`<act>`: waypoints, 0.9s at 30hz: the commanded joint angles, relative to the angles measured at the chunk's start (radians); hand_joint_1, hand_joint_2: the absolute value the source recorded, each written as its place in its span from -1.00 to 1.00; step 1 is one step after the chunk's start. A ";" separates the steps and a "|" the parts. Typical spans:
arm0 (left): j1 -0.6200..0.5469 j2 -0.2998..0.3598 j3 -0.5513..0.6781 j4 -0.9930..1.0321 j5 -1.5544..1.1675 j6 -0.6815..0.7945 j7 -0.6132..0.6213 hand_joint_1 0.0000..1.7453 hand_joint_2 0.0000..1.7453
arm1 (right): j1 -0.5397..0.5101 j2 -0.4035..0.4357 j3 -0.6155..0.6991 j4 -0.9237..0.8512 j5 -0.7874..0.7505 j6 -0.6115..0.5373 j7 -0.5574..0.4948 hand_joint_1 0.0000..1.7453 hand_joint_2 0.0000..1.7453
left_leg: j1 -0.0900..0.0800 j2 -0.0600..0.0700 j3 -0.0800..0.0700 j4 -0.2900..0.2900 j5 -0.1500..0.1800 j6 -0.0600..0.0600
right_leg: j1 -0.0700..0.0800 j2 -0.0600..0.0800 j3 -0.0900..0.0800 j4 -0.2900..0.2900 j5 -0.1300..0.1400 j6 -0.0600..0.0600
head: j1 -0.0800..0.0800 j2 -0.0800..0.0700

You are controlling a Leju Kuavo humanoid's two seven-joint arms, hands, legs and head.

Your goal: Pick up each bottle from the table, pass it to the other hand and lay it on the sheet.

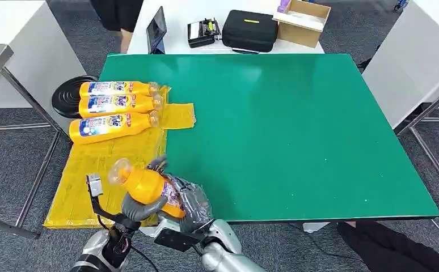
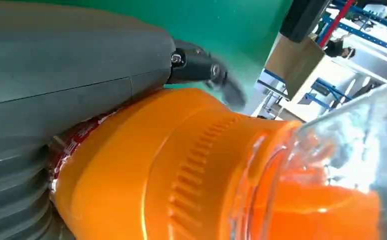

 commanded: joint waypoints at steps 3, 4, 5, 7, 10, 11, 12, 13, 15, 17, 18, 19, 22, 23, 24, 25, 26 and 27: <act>-0.004 -0.027 -0.019 -0.173 -0.019 0.077 0.012 1.00 1.00 | -0.046 0.022 0.035 0.045 0.081 -0.062 0.082 1.00 1.00 | 0.002 0.000 0.003 0.002 -0.003 0.000 | 0.002 -0.002 0.004 0.001 -0.003 -0.004 | 0.000 0.000; -0.003 -0.027 -0.018 -0.182 -0.019 0.080 0.013 1.00 1.00 | -0.050 0.019 0.031 0.041 0.088 -0.070 0.089 1.00 1.00 | 0.001 -0.001 0.001 0.002 -0.002 0.000 | 0.002 -0.002 0.002 0.001 -0.002 -0.003 | 0.000 0.000; -0.005 -0.027 -0.017 -0.185 -0.019 0.082 0.013 1.00 1.00 | -0.059 0.016 0.028 0.037 0.097 -0.084 0.097 1.00 1.00 | 0.002 0.000 0.003 0.002 -0.003 0.000 | 0.002 -0.002 0.004 0.000 -0.003 -0.004 | 0.000 0.000; -0.007 -0.027 -0.016 -0.188 -0.019 0.084 0.016 1.00 1.00 | -0.070 0.014 0.023 0.028 0.098 -0.082 0.099 1.00 1.00 | 0.001 -0.001 -0.001 0.001 -0.001 0.000 | 0.001 -0.001 0.000 0.000 -0.001 -0.002 | 0.000 0.000; -0.012 -0.031 -0.009 -0.189 -0.014 0.094 0.022 1.00 1.00 | -0.093 0.006 0.009 0.003 0.129 -0.115 0.132 1.00 1.00 | 0.002 0.000 0.001 0.002 -0.002 0.000 | 0.002 -0.001 0.003 0.001 -0.002 -0.004 | 0.000 0.000; -0.014 -0.032 -0.008 -0.192 -0.014 0.097 0.023 1.00 1.00 | -0.101 0.003 0.005 -0.008 0.139 -0.118 0.142 1.00 1.00 | 0.002 0.001 0.004 0.003 -0.004 0.000 | 0.003 -0.001 0.006 0.001 -0.003 -0.005 | 0.000 0.000; -0.015 -0.032 -0.008 -0.193 -0.014 0.097 0.023 1.00 1.00 | -0.104 0.002 0.004 -0.010 0.139 -0.117 0.142 1.00 1.00 | 0.001 -0.001 -0.001 0.001 -0.001 0.000 | 0.001 -0.002 0.001 0.001 -0.001 -0.002 | 0.000 0.000; -0.015 -0.032 -0.007 -0.194 -0.014 0.098 0.023 1.00 1.00 | -0.107 0.000 0.001 -0.012 0.143 -0.122 0.148 1.00 1.00 | 0.001 0.000 0.001 0.002 -0.002 0.000 | 0.002 -0.002 0.003 0.001 -0.002 -0.004 | 0.000 0.000; -0.019 -0.036 -0.002 -0.195 -0.011 0.106 0.028 1.00 1.00 | -0.122 -0.004 -0.014 -0.030 0.160 -0.158 0.168 1.00 1.00 | 0.001 0.000 0.001 0.002 -0.002 0.000 | 0.002 -0.002 0.003 0.001 -0.002 -0.003 | 0.000 0.000; -0.017 -0.040 0.001 -0.195 -0.012 0.113 0.032 1.00 1.00 | -0.129 -0.004 -0.032 -0.055 0.165 -0.183 0.177 -0.80 1.00 | 0.000 -0.001 -0.001 0.001 0.000 0.000 | 0.001 -0.002 0.000 0.000 -0.001 -0.002 | 0.000 0.000; -0.013 -0.044 0.006 -0.193 -0.014 0.126 0.035 1.00 1.00 | -0.125 -0.002 -0.044 -0.077 0.171 -0.185 0.186 -0.98 1.00 | 0.001 -0.001 0.001 0.002 -0.002 0.001 | 0.002 -0.002 0.002 0.001 -0.002 -0.003 | 0.000 0.000; -0.013 -0.044 0.006 -0.193 -0.014 0.126 0.035 1.00 1.00 | -0.125 -0.002 -0.044 -0.077 0.171 -0.185 0.186 -1.00 1.00 | 0.001 -0.001 0.000 0.001 -0.001 0.001 | 0.002 -0.002 0.002 0.000 -0.001 -0.003 | 0.000 0.000; -0.007 -0.056 0.024 -0.184 -0.028 0.164 0.034 1.00 1.00 | -0.098 0.005 -0.070 -0.112 0.194 -0.212 0.196 -1.00 1.00 | 0.000 -0.001 0.000 0.000 -0.001 0.001 | 0.001 -0.001 0.001 0.000 -0.001 -0.002 | 0.000 0.000; -0.005 -0.061 0.035 -0.179 -0.033 0.180 0.030 1.00 1.00 | -0.084 0.006 -0.078 -0.122 0.198 -0.235 0.192 -1.00 1.00 | 0.001 0.000 0.002 0.001 -0.002 0.001 | 0.001 -0.001 0.003 0.000 -0.002 -0.003 | 0.000 0.000; -0.004 -0.067 0.048 -0.173 -0.037 0.197 0.028 1.00 1.00 | -0.072 0.006 -0.089 -0.136 0.212 -0.248 0.192 -1.00 1.00 | 0.000 0.000 0.001 0.000 -0.001 0.001 | 0.001 -0.001 0.003 0.000 -0.001 -0.003 | 0.000 0.000; -0.005 -0.070 0.054 -0.171 -0.039 0.203 0.028 1.00 1.00 | -0.061 0.007 -0.111 -0.158 0.234 -0.248 0.186 -1.00 1.00 | 0.000 -0.001 0.001 0.000 -0.001 0.000 | 0.000 -0.001 0.002 -0.001 -0.001 -0.002 | 0.000 0.000; -0.005 -0.070 0.054 -0.171 -0.039 0.203 0.028 1.00 1.00 | -0.061 0.007 -0.111 -0.158 0.234 -0.248 0.186 -1.00 1.00 | 0.002 0.000 0.006 0.001 -0.003 0.001 | 0.002 -0.002 0.008 -0.001 -0.003 -0.005 | 0.000 0.000; -0.005 -0.070 0.054 -0.171 -0.039 0.203 0.028 1.00 1.00 | -0.061 0.007 -0.111 -0.158 0.234 -0.248 0.186 -1.00 1.00 | 0.001 -0.001 0.003 0.000 -0.002 0.000 | 0.002 -0.001 0.004 -0.001 -0.002 -0.004 | 0.000 0.000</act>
